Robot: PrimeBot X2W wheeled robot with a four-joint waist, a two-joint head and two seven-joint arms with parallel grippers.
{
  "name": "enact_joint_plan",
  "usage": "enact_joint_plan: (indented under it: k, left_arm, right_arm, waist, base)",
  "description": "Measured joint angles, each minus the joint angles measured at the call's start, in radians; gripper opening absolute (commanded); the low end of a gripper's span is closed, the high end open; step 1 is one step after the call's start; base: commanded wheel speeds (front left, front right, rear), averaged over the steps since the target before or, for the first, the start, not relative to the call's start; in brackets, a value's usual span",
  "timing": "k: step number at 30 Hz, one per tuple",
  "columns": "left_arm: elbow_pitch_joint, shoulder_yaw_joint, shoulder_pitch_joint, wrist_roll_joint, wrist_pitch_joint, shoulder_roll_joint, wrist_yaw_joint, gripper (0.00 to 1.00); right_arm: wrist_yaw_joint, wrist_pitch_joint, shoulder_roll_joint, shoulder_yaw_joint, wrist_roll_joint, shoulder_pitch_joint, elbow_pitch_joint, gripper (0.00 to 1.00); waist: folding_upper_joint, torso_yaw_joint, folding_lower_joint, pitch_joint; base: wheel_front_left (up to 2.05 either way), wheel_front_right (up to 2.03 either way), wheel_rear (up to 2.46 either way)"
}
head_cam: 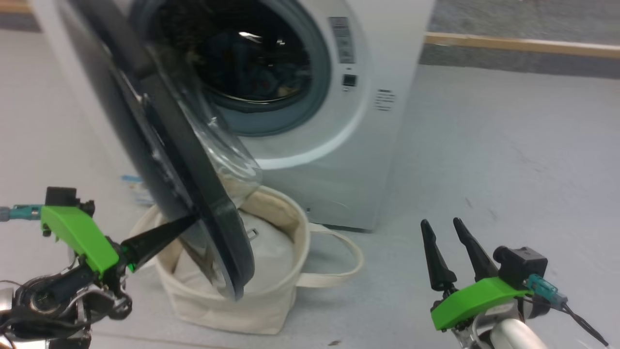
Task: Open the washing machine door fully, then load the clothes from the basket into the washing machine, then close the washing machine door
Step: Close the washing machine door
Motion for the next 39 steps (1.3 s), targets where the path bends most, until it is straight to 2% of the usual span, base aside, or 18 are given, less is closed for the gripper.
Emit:
enact_joint_plan:
  k: [13, 19, 23, 28, 29, 30, 31, 32, 34, 37, 39]
  left_arm:
    - [0.139, 0.078, -0.125, 0.034, -0.213, -0.02, -0.072, 0.0]
    - [0.219, 0.111, -0.198, 0.044, -0.295, -0.019, -0.099, 0.0]
    - [0.252, 0.107, -0.232, 0.053, -0.312, -0.019, -0.126, 0.0]
    - [0.265, 0.096, -0.228, 0.069, -0.323, -0.019, -0.151, 0.0]
    - [0.265, 0.095, -0.225, 0.07, -0.329, -0.019, -0.151, 0.19]
    - [0.263, 0.091, -0.221, 0.074, -0.33, -0.019, -0.16, 0.96]
    - [0.259, 0.084, -0.213, 0.087, -0.337, -0.018, -0.17, 1.0]
    - [0.254, 0.074, -0.2, 0.107, -0.342, -0.016, -0.181, 1.0]
    - [0.237, 0.037, -0.163, 0.171, -0.379, 0.001, -0.23, 1.0]
    - [0.201, -0.002, -0.105, 0.272, -0.5, 0.033, -0.275, 1.0]
    - [0.171, -0.064, -0.071, 0.384, -0.628, 0.08, -0.289, 1.0]
  right_arm:
    - [0.0, 0.0, 0.0, -0.001, -0.007, -0.017, -0.007, 1.0]
    - [0.0, 0.0, 0.001, 0.006, -0.007, -0.044, -0.007, 1.0]
    - [0.0, 0.0, 0.001, 0.002, -0.007, -0.048, -0.007, 1.0]
    - [0.0, 0.0, 0.001, -0.001, -0.007, -0.048, -0.007, 1.0]
    - [0.0, 0.0, 0.001, -0.001, -0.007, -0.048, -0.007, 1.0]
    - [0.0, 0.0, 0.0, -0.001, -0.007, -0.048, -0.007, 1.0]
    - [0.0, 0.0, 0.0, -0.001, -0.007, -0.048, -0.007, 1.0]
    - [0.0, 0.0, 0.0, -0.001, -0.007, -0.048, -0.008, 1.0]
    - [0.0, 0.0, -0.002, -0.002, -0.007, -0.048, -0.008, 1.0]
    - [0.0, 0.0, -0.004, -0.007, -0.007, -0.048, -0.014, 1.0]
    - [0.0, 0.0, -0.006, -0.012, -0.007, -0.048, -0.019, 1.0]
  waist:
    - [0.0, -0.295, 0.0, 0.033]
    - [0.0, -0.412, 0.0001, 0.061]
    - [0.0, -0.444, 0.0002, 0.083]
    - [0.0, -0.395, 0.0001, 0.079]
    - [0.0, -0.382, 0.0001, 0.077]
    - [0.0, -0.368, 0.0001, 0.074]
    - [0.0, -0.354, 0.0001, 0.072]
    - [0.0, -0.338, 0.0001, 0.069]
    - [0.0, -0.307, 0.0001, 0.064]
    - [0.0, -0.256, 0.0001, 0.056]
    - [0.0, -0.224, 0.0001, 0.052]
  base:
    - [0.0, 0.0, 0.0]
    - [0.0, 0.0, 0.0]
    - [0.0, 0.0, 0.0]
    - [0.0, 0.0, 0.0]
    - [0.0, 0.0, 0.0]
    - [0.0, 0.0, 0.0]
    - [0.0, 0.0, 0.0]
    - [0.0, 0.0, 0.0]
    - [0.0, 0.0, 0.0]
    - [0.0, 0.0, 0.0]
    - [0.0, 0.0, 0.0]
